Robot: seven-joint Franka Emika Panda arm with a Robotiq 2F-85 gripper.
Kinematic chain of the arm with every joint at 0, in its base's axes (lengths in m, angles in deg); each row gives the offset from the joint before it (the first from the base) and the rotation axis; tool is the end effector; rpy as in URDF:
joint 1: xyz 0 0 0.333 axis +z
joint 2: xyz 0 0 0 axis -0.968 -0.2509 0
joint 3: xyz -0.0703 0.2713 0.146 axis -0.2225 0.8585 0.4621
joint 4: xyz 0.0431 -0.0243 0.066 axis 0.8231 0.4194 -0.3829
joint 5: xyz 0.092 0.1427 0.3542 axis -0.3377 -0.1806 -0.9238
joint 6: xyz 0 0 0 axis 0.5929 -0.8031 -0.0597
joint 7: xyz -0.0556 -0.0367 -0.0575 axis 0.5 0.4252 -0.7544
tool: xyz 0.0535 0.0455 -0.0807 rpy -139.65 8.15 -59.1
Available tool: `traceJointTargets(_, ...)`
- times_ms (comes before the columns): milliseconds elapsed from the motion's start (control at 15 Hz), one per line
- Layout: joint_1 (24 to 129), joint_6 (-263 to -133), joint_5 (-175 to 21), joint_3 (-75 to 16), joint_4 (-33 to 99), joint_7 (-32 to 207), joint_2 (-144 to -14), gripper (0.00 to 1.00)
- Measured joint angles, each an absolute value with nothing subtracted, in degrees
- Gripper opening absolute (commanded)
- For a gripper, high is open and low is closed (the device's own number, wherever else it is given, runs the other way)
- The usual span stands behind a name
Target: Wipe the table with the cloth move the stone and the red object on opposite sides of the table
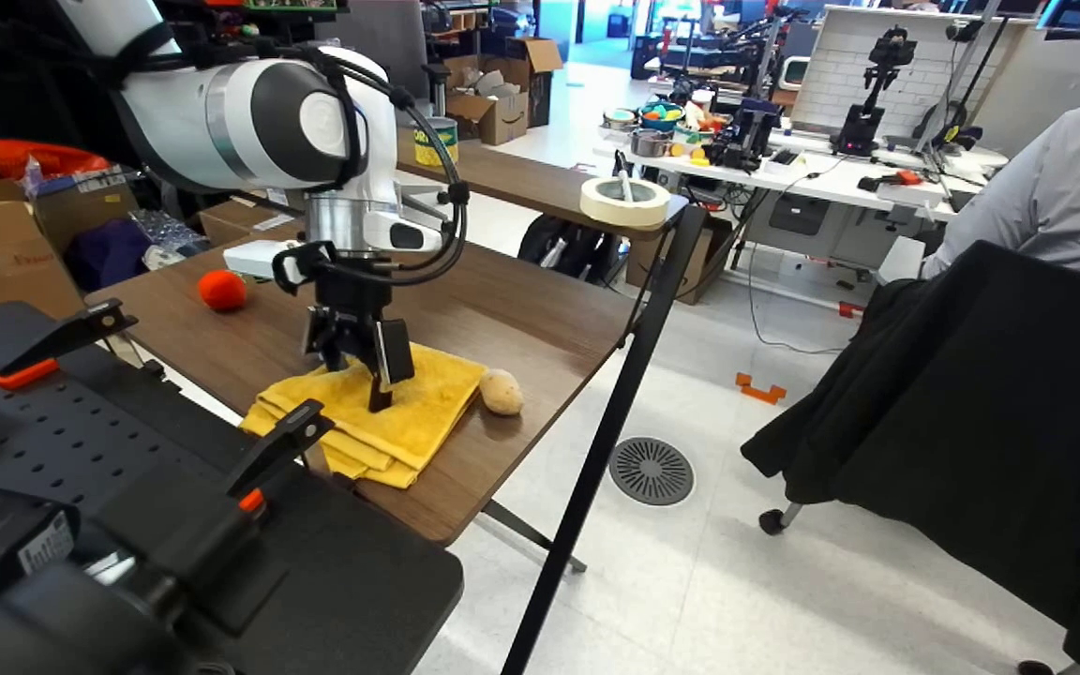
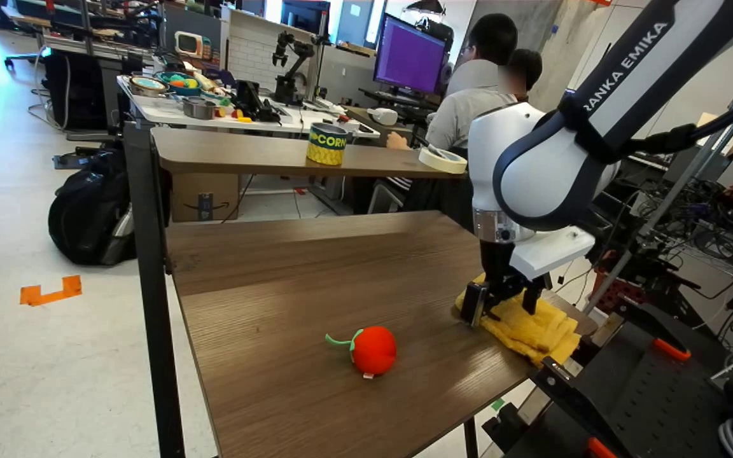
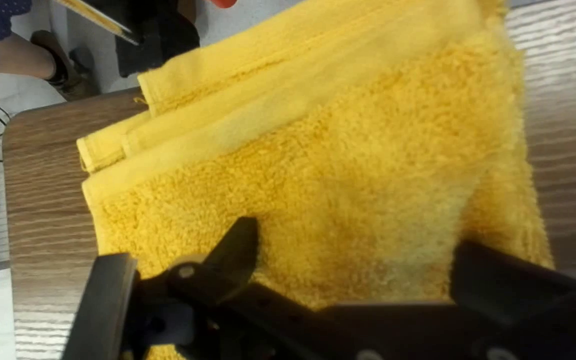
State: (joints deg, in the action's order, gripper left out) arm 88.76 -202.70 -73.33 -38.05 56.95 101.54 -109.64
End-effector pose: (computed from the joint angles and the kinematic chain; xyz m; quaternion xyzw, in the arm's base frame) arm 0.5178 -0.0080 0.0187 0.9691 -0.0847 -0.1804 0.1453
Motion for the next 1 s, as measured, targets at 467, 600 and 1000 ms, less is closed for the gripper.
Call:
traceJointTargets(467,88.0,-214.3,-73.5,-37.5,57.7,105.8,-109.7,1.0)
traceJointTargets(600,88.5,-219.6,-73.7,-36.1,57.5,106.6,-110.1,1.0)
traceJointTargets(1000,96.1,-233.9,-77.0,-33.2,54.9,108.6,-113.5,1.0)
